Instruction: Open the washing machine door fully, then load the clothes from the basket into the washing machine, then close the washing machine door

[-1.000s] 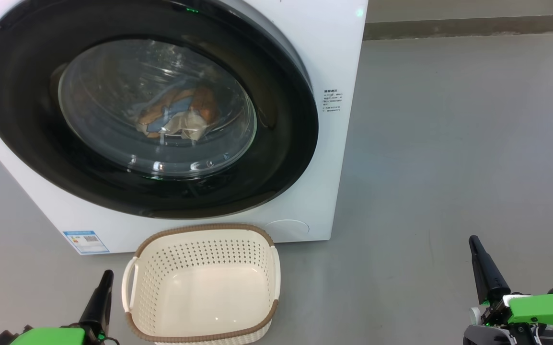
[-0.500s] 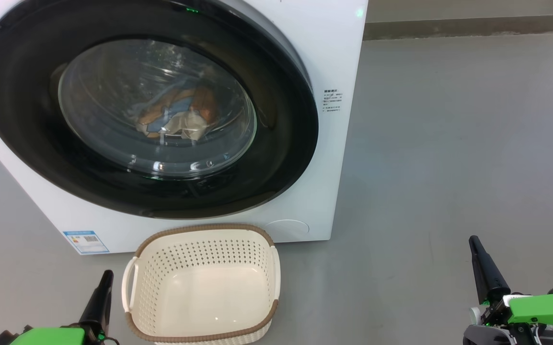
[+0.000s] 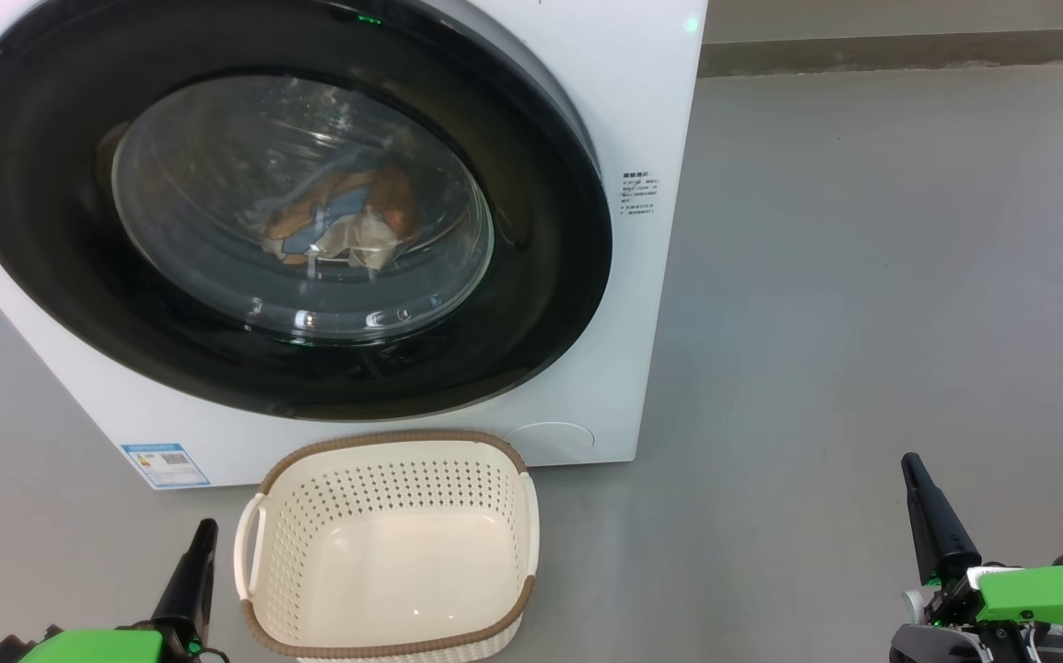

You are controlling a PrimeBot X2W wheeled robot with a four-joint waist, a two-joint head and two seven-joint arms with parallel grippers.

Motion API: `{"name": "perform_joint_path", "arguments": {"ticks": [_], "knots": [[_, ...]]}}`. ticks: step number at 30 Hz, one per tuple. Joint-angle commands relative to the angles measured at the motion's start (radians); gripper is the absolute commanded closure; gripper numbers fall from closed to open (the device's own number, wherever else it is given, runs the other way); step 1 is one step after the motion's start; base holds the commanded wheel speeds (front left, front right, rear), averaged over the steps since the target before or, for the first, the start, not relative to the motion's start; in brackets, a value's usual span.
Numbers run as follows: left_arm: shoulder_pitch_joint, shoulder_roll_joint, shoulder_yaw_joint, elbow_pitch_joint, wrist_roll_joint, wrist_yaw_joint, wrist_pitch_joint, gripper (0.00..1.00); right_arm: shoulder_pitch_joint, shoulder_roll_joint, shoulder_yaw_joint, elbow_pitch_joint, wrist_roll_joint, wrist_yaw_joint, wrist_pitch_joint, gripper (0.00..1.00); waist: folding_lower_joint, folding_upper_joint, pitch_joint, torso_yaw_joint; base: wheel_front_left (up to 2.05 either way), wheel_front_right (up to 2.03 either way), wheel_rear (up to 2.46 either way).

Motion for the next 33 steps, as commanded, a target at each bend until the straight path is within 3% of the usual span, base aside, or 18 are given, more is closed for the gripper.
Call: {"name": "perform_joint_path", "arguments": {"ticks": [1, 33], "knots": [[-0.043, 0.010, 0.035, -0.019, -0.005, -0.003, 0.005, 1.00, -0.010, 0.000, 0.015, -0.030, -0.001, 0.002, 0.008, 1.00, 0.0000, 0.0000, 0.000, 0.000, 0.00, 0.00, 0.00], [-0.043, 0.008, 0.037, -0.019, -0.004, -0.003, 0.006, 1.00, -0.010, 0.003, 0.011, -0.030, -0.004, 0.002, 0.012, 1.00, 0.0000, 0.0000, 0.000, 0.000, 0.00, 0.00, 0.00]]}}
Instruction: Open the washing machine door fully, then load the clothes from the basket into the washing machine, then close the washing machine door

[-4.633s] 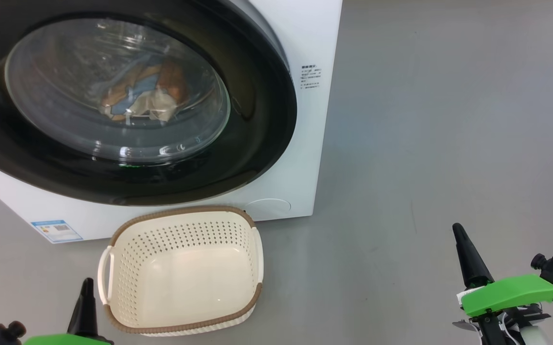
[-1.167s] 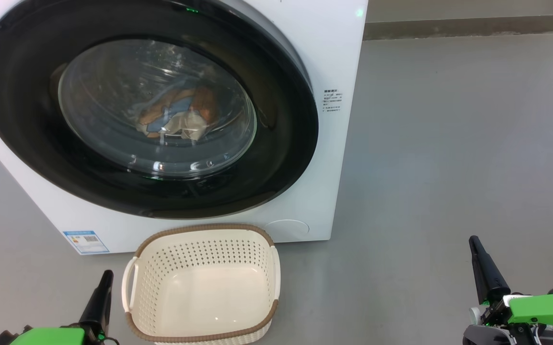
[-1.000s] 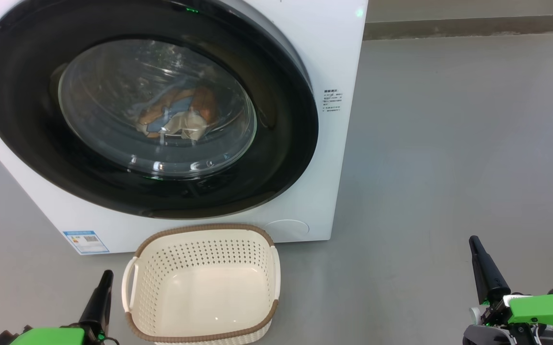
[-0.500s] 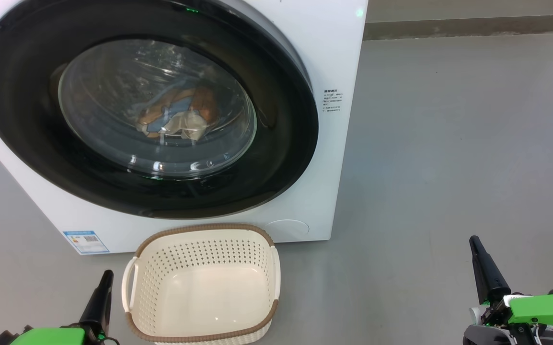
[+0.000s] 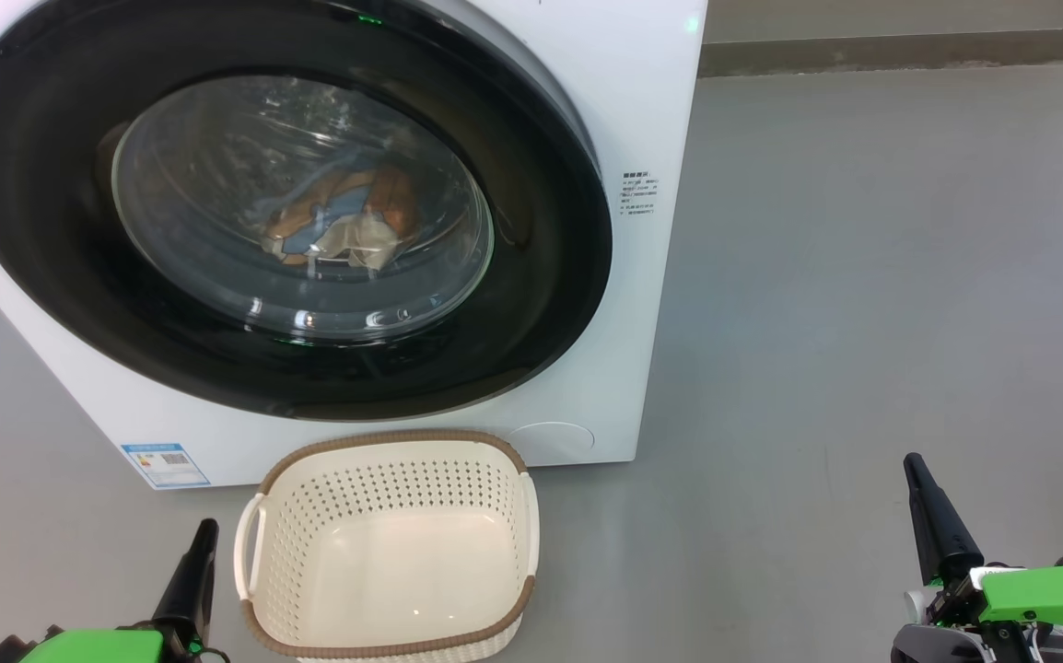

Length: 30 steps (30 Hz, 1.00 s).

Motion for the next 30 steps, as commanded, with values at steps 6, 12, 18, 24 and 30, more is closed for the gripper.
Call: {"name": "perform_joint_path", "arguments": {"ticks": [6, 12, 18, 24, 30], "knots": [[-0.043, 0.011, 0.035, -0.019, -0.003, -0.003, 0.005, 1.00, -0.010, 0.000, 0.020, -0.030, -0.005, 0.002, 0.005, 1.00, 0.0000, 0.0000, 0.000, 0.000, 0.00, 0.00, 0.00], [-0.043, 0.011, 0.036, -0.019, -0.003, -0.003, 0.005, 1.00, -0.010, 0.001, 0.019, -0.030, -0.005, 0.002, 0.005, 1.00, 0.0000, 0.0000, 0.000, 0.000, 0.00, 0.00, 0.00], [-0.043, 0.010, 0.036, -0.019, -0.003, -0.003, 0.005, 1.00, -0.010, 0.001, 0.019, -0.030, -0.006, 0.002, 0.005, 1.00, 0.0000, 0.0000, 0.000, 0.000, 0.00, 0.00, 0.00], [-0.043, 0.010, 0.036, -0.019, -0.003, -0.003, 0.006, 1.00, -0.010, 0.002, 0.018, -0.030, -0.006, 0.002, 0.006, 1.00, 0.0000, 0.0000, 0.000, 0.000, 0.00, 0.00, 0.00], [-0.043, 0.010, 0.036, -0.019, -0.003, -0.003, 0.006, 1.00, -0.010, 0.002, 0.018, -0.030, -0.006, 0.002, 0.006, 1.00, 0.0000, 0.0000, 0.000, 0.000, 0.00, 0.00, 0.00]]}}
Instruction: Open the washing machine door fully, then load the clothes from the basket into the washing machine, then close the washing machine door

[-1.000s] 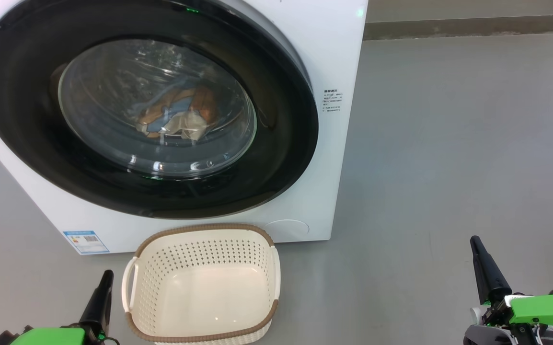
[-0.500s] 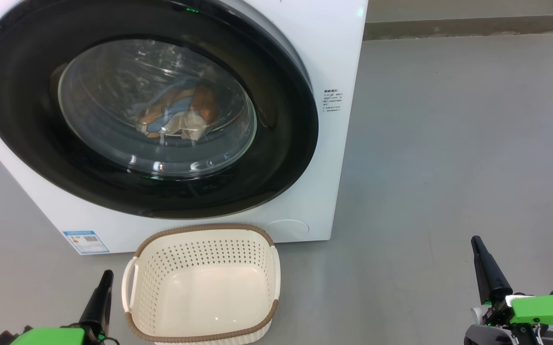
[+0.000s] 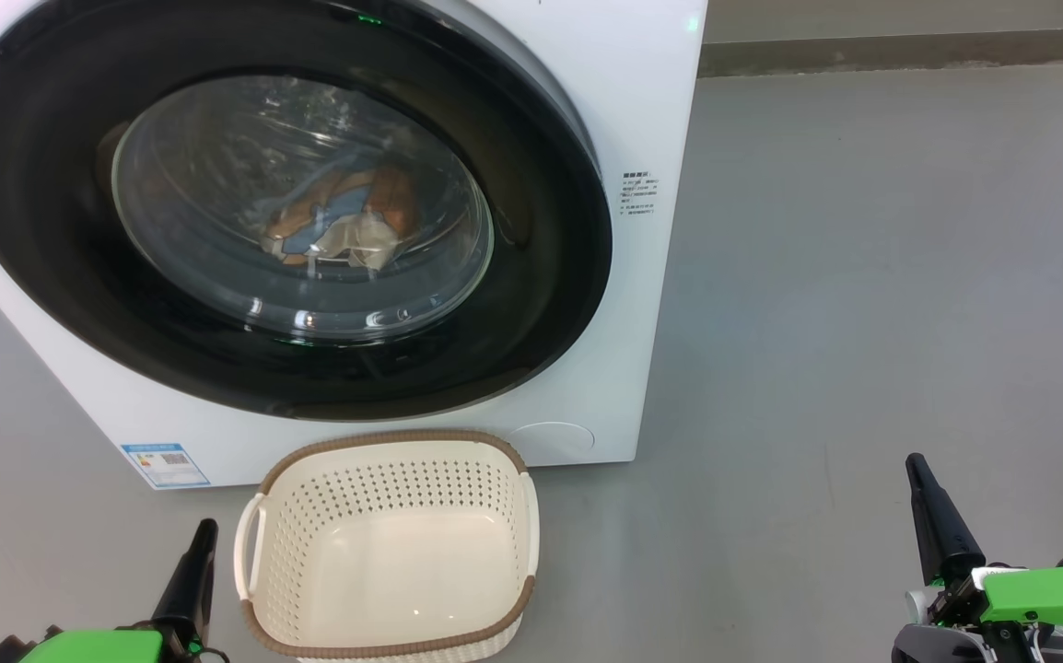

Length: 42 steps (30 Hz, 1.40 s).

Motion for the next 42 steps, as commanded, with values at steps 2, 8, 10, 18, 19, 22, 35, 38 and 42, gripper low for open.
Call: {"name": "perform_joint_path", "arguments": {"ticks": [2, 8, 10, 18, 19, 22, 35, 38, 42], "knots": [[-0.043, 0.010, 0.035, -0.019, -0.003, -0.003, 0.006, 1.00, -0.010, -0.002, 0.025, -0.030, -0.006, 0.002, 0.006, 1.00, -0.0001, 0.0000, 0.000, 0.000, 0.00, 0.00, 0.00], [-0.043, 0.010, 0.035, -0.019, -0.003, -0.003, 0.006, 1.00, -0.010, -0.001, 0.025, -0.030, -0.007, 0.002, 0.006, 1.00, -0.0001, 0.0000, 0.000, 0.000, 0.00, 0.00, 0.00], [-0.043, 0.010, 0.035, -0.019, -0.002, -0.003, 0.006, 1.00, -0.010, -0.001, 0.024, -0.030, -0.007, 0.002, 0.007, 1.00, -0.0001, 0.0000, 0.000, 0.000, 0.00, 0.00, 0.00], [-0.043, 0.010, 0.035, -0.019, -0.002, -0.003, 0.006, 1.00, -0.010, -0.001, 0.024, -0.030, -0.007, 0.002, 0.007, 1.00, -0.0001, 0.0000, 0.000, 0.000, 0.00, 0.00, 0.00], [-0.043, 0.010, 0.035, -0.019, -0.002, -0.003, 0.006, 1.00, -0.011, -0.001, 0.024, -0.030, -0.007, 0.002, 0.007, 1.00, -0.0001, 0.0000, 0.000, 0.000, 0.00, 0.00, 0.00], [-0.043, 0.010, 0.036, -0.019, -0.002, -0.003, 0.006, 1.00, -0.011, -0.001, 0.024, -0.030, -0.007, 0.002, 0.007, 1.00, -0.0001, 0.0000, 0.000, 0.000, 0.00, 0.00, 0.00], [-0.043, 0.010, 0.036, -0.019, -0.002, -0.003, 0.006, 1.00, -0.011, 0.000, 0.023, -0.030, -0.008, 0.002, 0.008, 1.00, -0.0001, 0.0000, 0.000, 0.000, 0.00, 0.00, 0.00], [-0.043, 0.010, 0.036, -0.019, -0.002, -0.003, 0.006, 1.00, -0.011, 0.000, 0.023, -0.030, -0.008, 0.002, 0.008, 1.00, -0.0001, 0.0000, 0.000, 0.000, 0.00, 0.00, 0.00], [-0.043, 0.010, 0.036, -0.019, -0.002, -0.003, 0.007, 1.00, -0.011, 0.000, 0.023, -0.030, -0.008, 0.002, 0.008, 1.00, -0.0001, 0.0000, 0.000, 0.000, 0.00, 0.00, 0.00]]}}
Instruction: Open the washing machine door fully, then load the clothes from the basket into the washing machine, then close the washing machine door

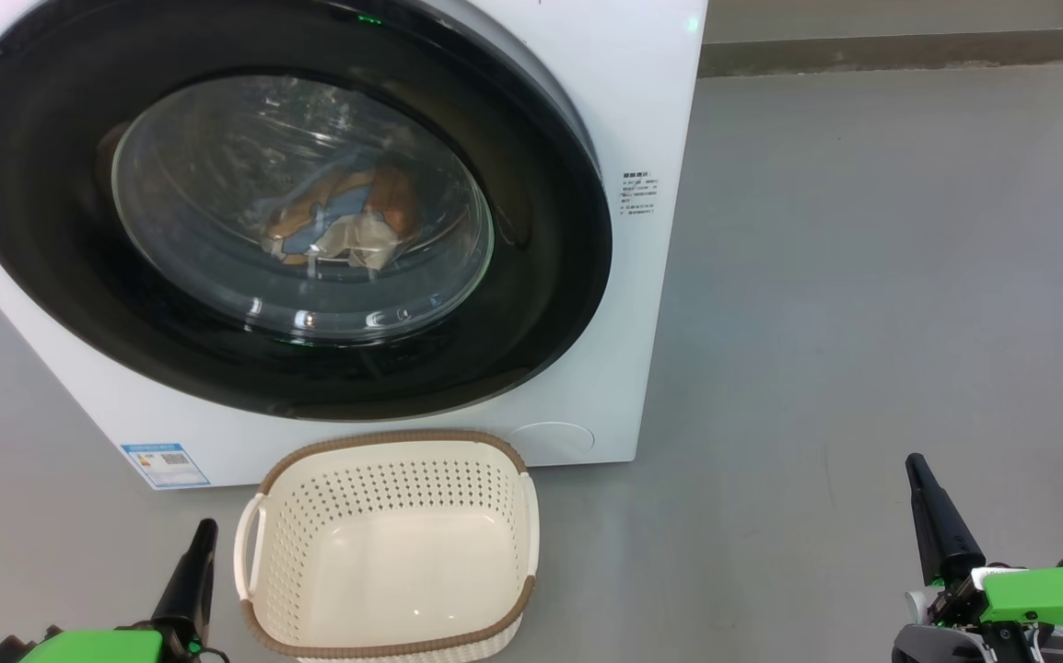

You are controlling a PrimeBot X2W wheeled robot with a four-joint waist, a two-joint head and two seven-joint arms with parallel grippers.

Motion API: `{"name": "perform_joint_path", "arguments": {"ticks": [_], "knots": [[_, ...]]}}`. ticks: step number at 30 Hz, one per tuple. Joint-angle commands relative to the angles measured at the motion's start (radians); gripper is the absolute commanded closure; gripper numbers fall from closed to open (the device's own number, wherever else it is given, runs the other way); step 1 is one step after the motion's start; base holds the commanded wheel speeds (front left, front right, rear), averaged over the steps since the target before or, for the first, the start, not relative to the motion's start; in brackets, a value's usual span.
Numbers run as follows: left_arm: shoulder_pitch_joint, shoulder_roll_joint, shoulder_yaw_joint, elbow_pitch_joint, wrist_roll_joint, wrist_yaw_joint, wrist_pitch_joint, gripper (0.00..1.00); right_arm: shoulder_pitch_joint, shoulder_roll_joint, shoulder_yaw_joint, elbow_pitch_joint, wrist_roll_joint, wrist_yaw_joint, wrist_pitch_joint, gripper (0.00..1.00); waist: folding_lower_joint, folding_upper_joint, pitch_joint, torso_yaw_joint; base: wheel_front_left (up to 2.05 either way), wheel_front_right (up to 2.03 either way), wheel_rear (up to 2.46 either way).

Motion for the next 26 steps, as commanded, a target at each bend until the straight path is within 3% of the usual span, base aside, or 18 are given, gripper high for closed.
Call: {"name": "perform_joint_path", "arguments": {"ticks": [1, 26], "knots": [[-0.043, 0.010, 0.035, -0.019, -0.002, -0.003, 0.006, 1.00, -0.011, -0.001, 0.024, -0.030, -0.005, 0.002, 0.007, 1.00, 0.0000, 0.0000, 0.000, 0.000, 0.00, 0.00, 0.00], [-0.044, 0.010, 0.036, -0.019, -0.002, -0.003, 0.007, 1.00, -0.011, -0.001, 0.023, -0.030, -0.006, 0.002, 0.007, 1.00, 0.0000, 0.0000, 0.000, 0.000, 0.00, 0.00, 0.00]]}}
